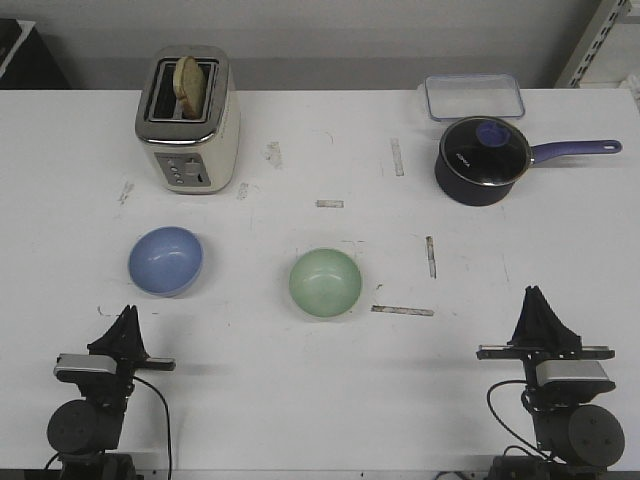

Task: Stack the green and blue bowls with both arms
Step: 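Move the left gripper forward and grasp the rim of the light blue bowl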

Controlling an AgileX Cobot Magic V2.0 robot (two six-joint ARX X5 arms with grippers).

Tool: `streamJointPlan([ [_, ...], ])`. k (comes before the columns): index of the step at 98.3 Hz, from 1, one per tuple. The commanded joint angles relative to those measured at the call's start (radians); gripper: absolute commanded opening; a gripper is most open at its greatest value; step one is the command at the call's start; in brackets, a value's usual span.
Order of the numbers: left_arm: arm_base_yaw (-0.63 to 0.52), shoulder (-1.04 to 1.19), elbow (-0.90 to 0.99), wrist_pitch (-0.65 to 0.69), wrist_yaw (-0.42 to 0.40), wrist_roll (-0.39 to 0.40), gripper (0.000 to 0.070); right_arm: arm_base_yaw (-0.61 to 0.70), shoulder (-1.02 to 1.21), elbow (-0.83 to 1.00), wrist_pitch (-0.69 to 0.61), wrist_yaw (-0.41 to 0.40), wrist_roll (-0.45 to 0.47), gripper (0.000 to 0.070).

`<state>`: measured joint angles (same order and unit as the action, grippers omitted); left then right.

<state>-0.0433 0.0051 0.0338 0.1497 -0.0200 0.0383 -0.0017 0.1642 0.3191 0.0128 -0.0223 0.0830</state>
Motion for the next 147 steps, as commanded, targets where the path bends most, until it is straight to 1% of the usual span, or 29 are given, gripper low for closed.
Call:
streamJointPlan([
  [1,0.000,-0.002,-0.020,0.015,0.001,-0.005,0.0001,0.000,-0.001,0.001,0.013,0.004,0.009,0.0012],
  [34,0.000,-0.002,-0.013,0.039,0.000,-0.005,0.0001,0.000,-0.001,0.001,0.013,0.004,0.009,0.0012],
  [59,0.000,0.029,0.075,0.025,0.000,-0.004,0.0001,0.000,-0.001,0.001,0.013,0.004,0.009,0.0012],
  [81,0.000,0.145,0.214,0.020,0.000,0.004,0.0001,0.000,-0.001,0.001,0.013,0.004,0.009,0.0012],
  [95,0.000,0.261,0.301,0.003,0.000,0.054,0.0001,0.000,-0.001,0.001,0.013,0.004,0.009,0.0012],
  [105,0.000,0.350,0.367,-0.002,-0.001,0.055,0.0001,0.000,-0.001,0.001,0.013,0.004,0.009,0.0012],
  [114,0.000,0.435,0.432,-0.035,-0.018,0.055,0.0001,0.000,-0.001,0.001,0.013,0.004,0.009,0.0012],
  [139,-0.007,0.653,0.596,-0.216,-0.021,0.046,0.0001,0.000,-0.001,0.001,0.013,0.004,0.009,0.0011],
  [143,-0.010,0.677,0.614,-0.235,-0.021,0.036,0.0001,0.000,-0.001,0.001,0.013,0.004,0.009,0.0012],
  [147,-0.017,0.701,0.637,-0.259,-0.018,0.008,0.0001,0.000,-0.001,0.001,0.013,0.004,0.009,0.0012],
])
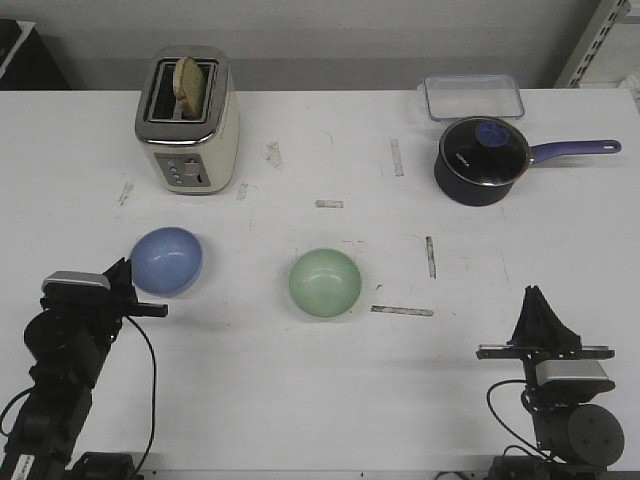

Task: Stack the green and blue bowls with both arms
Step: 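Move the left gripper forward and grasp the rim of the light blue bowl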

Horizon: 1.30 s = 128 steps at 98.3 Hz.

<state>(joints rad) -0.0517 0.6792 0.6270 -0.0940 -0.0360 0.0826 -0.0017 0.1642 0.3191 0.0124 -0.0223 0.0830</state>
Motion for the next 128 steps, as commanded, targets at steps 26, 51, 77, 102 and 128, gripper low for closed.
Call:
streamJointPlan([
  [26,-0.011,0.277,0.367,-0.371,0.010,-0.284,0.0001,0.001,-0.001,0.001,0.014,0.003,0.008,0.0012],
  [51,0.014,0.439,0.511,-0.616,0.014,-0.324,0.0001,0.001,-0.001,0.001,0.014,0.003,0.006,0.0012],
  [77,0.108,0.582,0.608,-0.727,0.216,-0.339,0.0003,0.001,-0.001,0.001,0.014,0.003,0.006,0.0012],
  [102,0.210,0.636,0.608,-0.731,0.238,-0.372,0.0398,0.001,-0.001,0.001,0.014,0.003,0.006,0.0012],
  [128,0.273,0.689,0.608,-0.727,0.238,-0.322,0.0532,0.001,-0.001,0.001,0.014,0.003,0.006,0.0012],
])
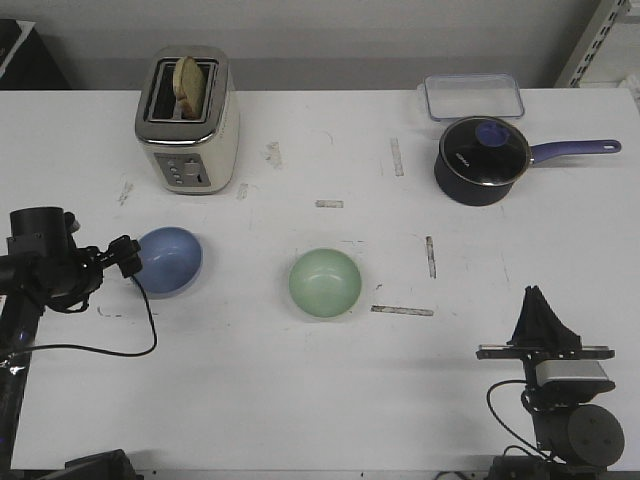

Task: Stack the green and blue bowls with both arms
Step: 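Move the left gripper forward and grasp the rim of the light blue bowl, then lift the blue bowl with the left gripper and lower it into the green bowl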

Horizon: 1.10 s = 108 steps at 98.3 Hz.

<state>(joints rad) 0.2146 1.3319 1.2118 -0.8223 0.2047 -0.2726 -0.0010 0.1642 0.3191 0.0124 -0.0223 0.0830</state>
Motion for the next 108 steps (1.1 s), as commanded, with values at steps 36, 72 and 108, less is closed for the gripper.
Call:
streamJointPlan([
  [36,0.003,0.200,0.024,0.074,-0.002,0.051,0.0499,0.000,-0.001,0.001,0.014,0.003,0.006,0.0012],
  [72,-0.010,0.282,0.024,0.101,-0.002,0.055,0.0109,0.000,-0.001,0.001,0.014,0.003,0.006,0.0012],
  [108,-0.034,0.261,0.031,0.087,-0.002,0.080,0.0000,0.000,-0.001,0.001,0.014,0.003,0.006,0.0012],
])
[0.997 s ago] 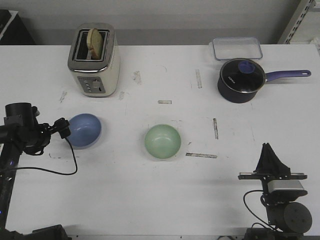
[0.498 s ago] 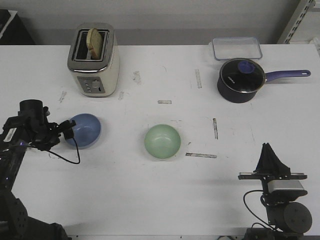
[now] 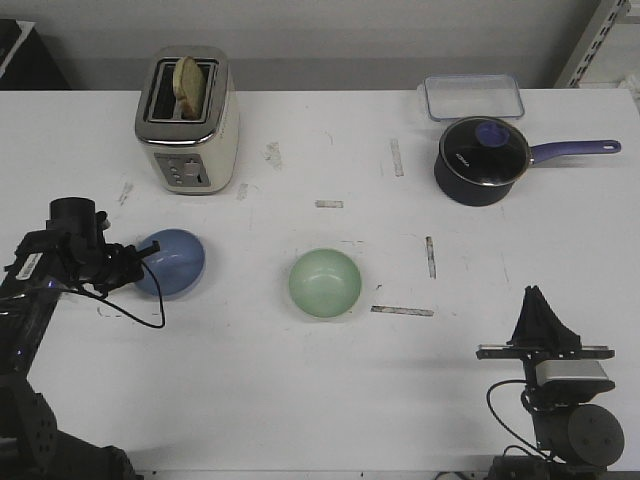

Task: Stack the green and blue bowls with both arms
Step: 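Lift the blue bowl with the left gripper and lower it into the green bowl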

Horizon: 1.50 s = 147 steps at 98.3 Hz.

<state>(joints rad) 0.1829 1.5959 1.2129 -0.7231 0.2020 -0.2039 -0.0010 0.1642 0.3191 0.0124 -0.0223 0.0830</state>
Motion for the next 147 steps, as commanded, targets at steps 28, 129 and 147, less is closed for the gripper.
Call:
streamJointPlan([
  [28,-0.053,-0.055,0.157,-0.173,0.002,0.003,0.0000,0.000,-0.001,0.001,0.014,0.003,0.006,0.0012],
  [129,-0.782,0.148,0.310,0.079,0.005,-0.156,0.0001,0.000,-0.001,0.001,0.014,0.003,0.006,0.0012],
  [147,-0.792,0.159,0.310,0.081,0.005,-0.156,0.0020,0.000,-0.001,0.001,0.014,0.003,0.006,0.0012],
])
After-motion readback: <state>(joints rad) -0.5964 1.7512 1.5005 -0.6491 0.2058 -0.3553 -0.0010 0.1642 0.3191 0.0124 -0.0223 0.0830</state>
